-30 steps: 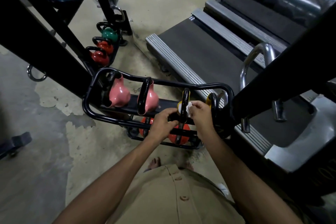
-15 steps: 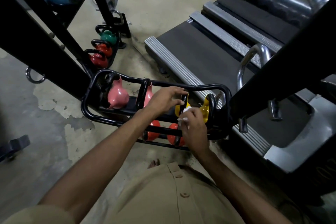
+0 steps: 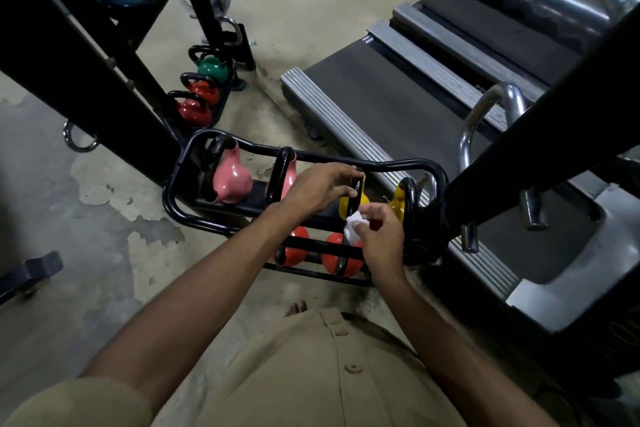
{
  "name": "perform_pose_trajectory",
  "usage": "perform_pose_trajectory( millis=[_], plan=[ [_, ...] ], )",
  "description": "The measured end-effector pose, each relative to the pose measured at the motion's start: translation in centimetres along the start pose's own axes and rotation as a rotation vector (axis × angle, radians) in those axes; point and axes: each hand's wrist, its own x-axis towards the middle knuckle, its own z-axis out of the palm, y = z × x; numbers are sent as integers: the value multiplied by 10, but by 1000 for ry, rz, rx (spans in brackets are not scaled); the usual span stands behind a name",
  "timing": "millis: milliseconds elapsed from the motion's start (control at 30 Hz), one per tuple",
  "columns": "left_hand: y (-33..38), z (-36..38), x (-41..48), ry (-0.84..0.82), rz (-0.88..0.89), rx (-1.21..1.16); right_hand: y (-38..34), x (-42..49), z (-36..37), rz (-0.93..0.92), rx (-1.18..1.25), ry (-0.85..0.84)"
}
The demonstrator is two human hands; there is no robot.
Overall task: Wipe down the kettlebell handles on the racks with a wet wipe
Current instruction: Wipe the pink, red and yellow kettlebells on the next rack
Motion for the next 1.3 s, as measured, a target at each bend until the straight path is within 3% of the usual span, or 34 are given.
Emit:
perform_pose_trajectory(
  millis=[100, 167, 267, 367, 467, 533, 633, 700, 767, 900, 1067, 1167, 1300],
  plan=[
    [-1, 2, 1, 3, 0, -19, 2, -3, 4, -485, -313, -103],
    [-2, 3, 1, -4, 5, -15, 8, 9, 8, -821, -679, -198],
    [-2, 1, 1, -9, -3, 3, 12, 22, 10, -1009, -1020, -265],
    [-1, 1, 1, 3, -7, 21, 19, 15, 1, -1051, -1116, -288],
    [0, 2, 2, 0, 2, 43, 26, 2, -5, -954, -950, -230],
    [-1, 1, 1, -36, 8, 51, 26, -8, -4, -786, -721, -136],
    [-5, -4, -2, -135, 53, 118, 21, -10, 2, -390, -336, -10],
    [-7, -6, -3, -127, 79, 155, 17, 0, 1, -135, -158, -15],
    [-5, -5, -4, -106, 83, 159, 13, 12, -3, -9, -55, -90],
    [-2, -3, -3, -99, 75, 160, 13, 25, -8, -9, -117, -254],
    [-3, -4, -3, -99, 67, 169, 28, 9, -6, 17, -39, -114],
    [-2, -4, -2, -105, 56, 152, 30, -5, -5, -256, -243, -61],
    [-2, -5, -3, -109, 50, 147, 31, -4, -13, -807, -609, -67]
  ],
)
